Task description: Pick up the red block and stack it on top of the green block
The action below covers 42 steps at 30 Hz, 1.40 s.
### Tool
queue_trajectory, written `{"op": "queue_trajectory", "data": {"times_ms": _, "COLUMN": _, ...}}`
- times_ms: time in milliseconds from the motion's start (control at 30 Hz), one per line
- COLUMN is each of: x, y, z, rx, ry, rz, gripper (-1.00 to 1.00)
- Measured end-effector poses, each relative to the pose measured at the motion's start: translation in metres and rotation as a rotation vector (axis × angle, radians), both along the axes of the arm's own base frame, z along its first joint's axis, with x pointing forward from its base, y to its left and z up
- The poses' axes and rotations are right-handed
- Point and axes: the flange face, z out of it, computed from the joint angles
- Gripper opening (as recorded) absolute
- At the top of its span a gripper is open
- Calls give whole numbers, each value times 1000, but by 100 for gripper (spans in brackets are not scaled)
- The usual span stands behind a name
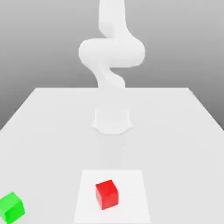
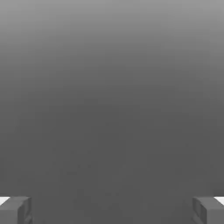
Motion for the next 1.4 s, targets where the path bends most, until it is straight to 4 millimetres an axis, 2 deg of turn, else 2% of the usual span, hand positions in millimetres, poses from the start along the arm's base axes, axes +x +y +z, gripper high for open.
{"op": "queue_trajectory", "data": {"times_ms": 167, "x": 55, "y": -3, "z": -102, "rx": -27, "ry": 163, "rz": 84, "gripper": 0}}
{"op": "queue_trajectory", "data": {"times_ms": 267, "x": 75, "y": -4, "z": -164, "rx": -45, "ry": 257, "rz": 133, "gripper": 0}}
{"op": "queue_trajectory", "data": {"times_ms": 367, "x": 85, "y": -3, "z": -228, "rx": -65, "ry": 351, "rz": 181, "gripper": 0}}
{"op": "queue_trajectory", "data": {"times_ms": 533, "x": 83, "y": -4, "z": -333, "rx": -102, "ry": 506, "rz": 260, "gripper": 0}}
{"op": "queue_trajectory", "data": {"times_ms": 700, "x": 58, "y": -9, "z": -430, "rx": -145, "ry": 662, "rz": 338, "gripper": 0}}
{"op": "queue_trajectory", "data": {"times_ms": 900, "x": 49, "y": -11, "z": -507, "rx": -158, "ry": 705, "rz": 361, "gripper": 0}}
{"op": "queue_trajectory", "data": {"times_ms": 933, "x": 48, "y": -11, "z": -516, "rx": -158, "ry": 706, "rz": 361, "gripper": -100}}
{"op": "queue_trajectory", "data": {"times_ms": 1167, "x": 48, "y": -11, "z": -517, "rx": -158, "ry": 707, "rz": 361, "gripper": -100}}
{"op": "queue_trajectory", "data": {"times_ms": 1333, "x": 49, "y": -11, "z": -468, "rx": -158, "ry": 707, "rz": 362, "gripper": -100}}
{"op": "queue_trajectory", "data": {"times_ms": 1367, "x": 51, "y": -17, "z": -460, "rx": -150, "ry": 709, "rz": 345, "gripper": -100}}
{"op": "queue_trajectory", "data": {"times_ms": 1400, "x": 58, "y": -35, "z": -456, "rx": -132, "ry": 713, "rz": 300, "gripper": -100}}
